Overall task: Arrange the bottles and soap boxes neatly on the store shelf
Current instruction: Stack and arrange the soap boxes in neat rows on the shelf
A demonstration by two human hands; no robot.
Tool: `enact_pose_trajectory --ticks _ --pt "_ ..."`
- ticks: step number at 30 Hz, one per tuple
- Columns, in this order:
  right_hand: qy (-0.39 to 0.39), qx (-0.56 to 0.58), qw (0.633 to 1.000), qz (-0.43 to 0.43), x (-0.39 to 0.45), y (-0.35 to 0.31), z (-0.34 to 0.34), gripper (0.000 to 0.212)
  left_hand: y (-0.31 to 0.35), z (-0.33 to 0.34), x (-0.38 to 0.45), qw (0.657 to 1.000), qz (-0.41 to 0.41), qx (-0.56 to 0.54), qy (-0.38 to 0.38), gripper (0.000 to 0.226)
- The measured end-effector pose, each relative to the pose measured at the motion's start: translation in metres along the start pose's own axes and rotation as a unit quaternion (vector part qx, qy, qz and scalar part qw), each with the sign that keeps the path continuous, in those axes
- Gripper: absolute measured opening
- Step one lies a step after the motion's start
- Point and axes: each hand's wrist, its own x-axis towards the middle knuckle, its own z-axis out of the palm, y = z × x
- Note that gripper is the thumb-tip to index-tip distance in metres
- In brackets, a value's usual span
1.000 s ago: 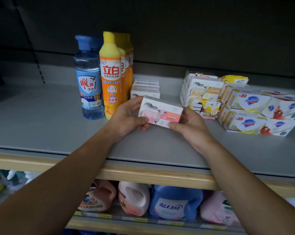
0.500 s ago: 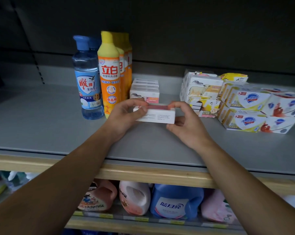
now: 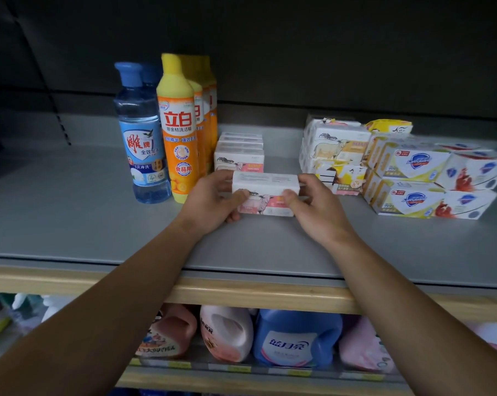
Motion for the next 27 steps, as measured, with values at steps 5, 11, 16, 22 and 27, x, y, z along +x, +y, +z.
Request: enact_pose_trajectory --ticks 5,11,16,22,27 --pt "0.007 -0.035 0.999 0.010 0.000 -0.001 0.001 0.032 -0.004 0.001 0.001 0.998 0.014 0.066 0.021 0.029" --pt "0.055 -0.168 0.978 -0.114 -0.005 -0.013 -0.003 0.052 0.005 -0.003 -0.006 0.966 0.051 0.241 0.074 0.053" --pt "-0.029 -0.339 0.914 -0.223 -0.012 -0.027 0.004 0.054 0.011 -0.032 -0.023 0.941 0.081 0.329 -0.018 0.042" --pt "-0.076 -0.373 0.902 -0.204 -0.011 -0.025 0.018 0.072 -0.012 -0.062 -0.060 0.904 0.081 0.412 -0.086 0.056" --pt "-0.076 -0.386 0.898 -0.199 0.013 -0.025 0.041 0.074 -0.014 -0.059 -0.060 0.893 0.063 0.438 -0.080 0.071"
